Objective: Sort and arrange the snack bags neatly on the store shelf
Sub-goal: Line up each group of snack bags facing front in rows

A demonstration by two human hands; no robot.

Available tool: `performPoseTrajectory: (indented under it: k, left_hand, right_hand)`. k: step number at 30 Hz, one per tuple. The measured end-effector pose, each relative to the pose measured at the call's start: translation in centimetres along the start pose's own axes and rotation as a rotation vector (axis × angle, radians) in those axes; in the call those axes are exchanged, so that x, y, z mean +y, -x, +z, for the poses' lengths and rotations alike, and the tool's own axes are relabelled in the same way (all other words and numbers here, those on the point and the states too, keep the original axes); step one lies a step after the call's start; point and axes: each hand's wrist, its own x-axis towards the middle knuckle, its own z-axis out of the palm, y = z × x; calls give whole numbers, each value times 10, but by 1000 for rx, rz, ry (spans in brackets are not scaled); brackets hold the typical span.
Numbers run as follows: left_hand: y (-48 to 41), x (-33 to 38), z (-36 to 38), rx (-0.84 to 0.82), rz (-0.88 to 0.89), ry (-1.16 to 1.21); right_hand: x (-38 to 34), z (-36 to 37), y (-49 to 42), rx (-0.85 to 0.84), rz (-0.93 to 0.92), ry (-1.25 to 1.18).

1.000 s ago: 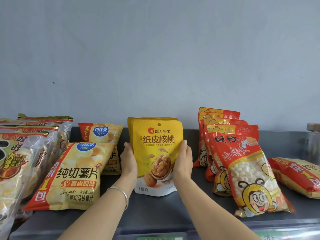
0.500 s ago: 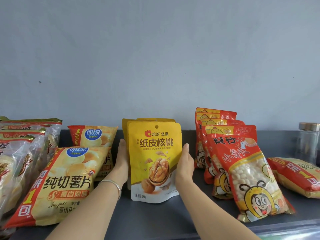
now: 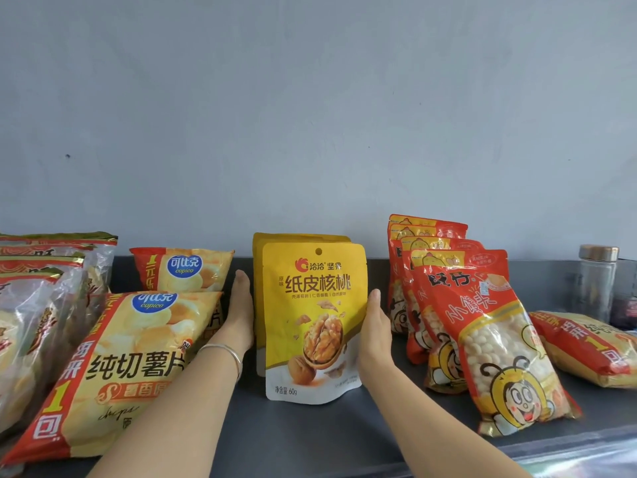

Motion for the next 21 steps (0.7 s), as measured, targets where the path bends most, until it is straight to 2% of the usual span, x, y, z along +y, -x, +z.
performPoseTrajectory:
  k: [2, 7, 10, 13, 15, 18, 21]
  left_hand:
    - [-34, -15, -8, -44, 19, 58]
    - [19, 8, 7, -69, 58, -1]
    - [1, -1, 3, -76, 87, -14]
    - [-9, -2, -2, 9, 47, 48]
    - [11, 12, 6, 68, 128, 111]
    - [44, 41, 25, 54, 213, 207]
    - [55, 64, 35, 45, 330, 158]
  right_hand:
    - [2, 0, 0, -3, -5, 4]
    - [3, 0, 0, 13, -6, 8]
    - [4, 0, 0, 6, -2, 6]
    - [3, -1, 1, -5, -14, 3]
    - [1, -2, 2, -12, -27, 1]
    - [2, -3, 2, -31, -38, 5]
    - [3, -3, 2, -40, -35, -3]
